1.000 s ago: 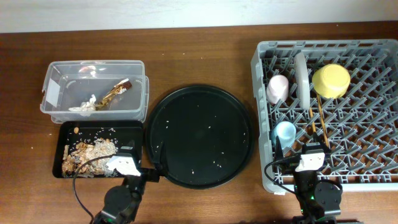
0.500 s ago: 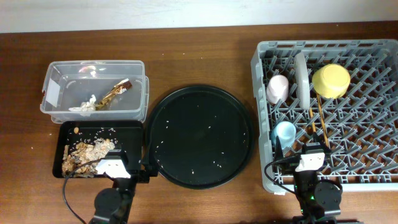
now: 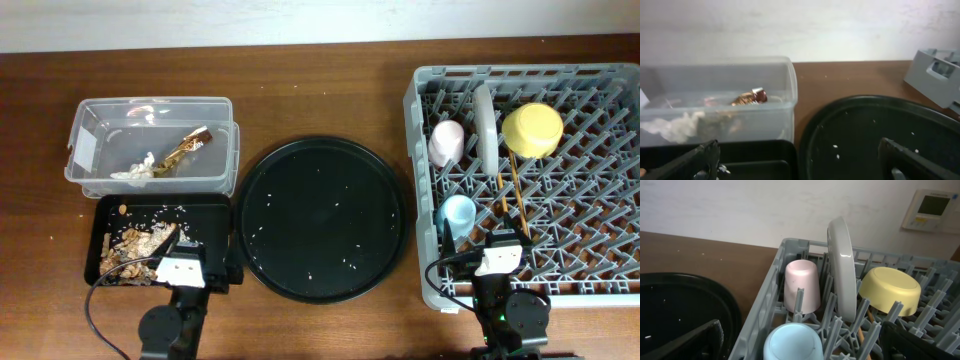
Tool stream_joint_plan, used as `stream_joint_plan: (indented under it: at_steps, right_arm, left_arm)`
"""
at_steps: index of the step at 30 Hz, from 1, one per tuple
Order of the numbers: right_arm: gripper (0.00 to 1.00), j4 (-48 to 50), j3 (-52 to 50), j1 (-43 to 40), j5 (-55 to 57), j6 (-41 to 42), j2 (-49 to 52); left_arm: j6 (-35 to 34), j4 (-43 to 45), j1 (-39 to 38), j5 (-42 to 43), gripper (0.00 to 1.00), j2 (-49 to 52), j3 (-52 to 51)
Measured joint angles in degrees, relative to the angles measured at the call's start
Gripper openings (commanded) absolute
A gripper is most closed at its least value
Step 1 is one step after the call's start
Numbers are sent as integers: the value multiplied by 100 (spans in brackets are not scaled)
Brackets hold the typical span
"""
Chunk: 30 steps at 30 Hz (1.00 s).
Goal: Sort waste into correct bins and load items into the dishwasher rack
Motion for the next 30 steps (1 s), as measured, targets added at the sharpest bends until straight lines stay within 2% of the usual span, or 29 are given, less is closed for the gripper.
stream_joint_plan:
  at_steps: [30]
  right_arm:
    - [98,0,0,0,0,2,0]
  left_arm:
    - [120,0,236,17,99,-101,0]
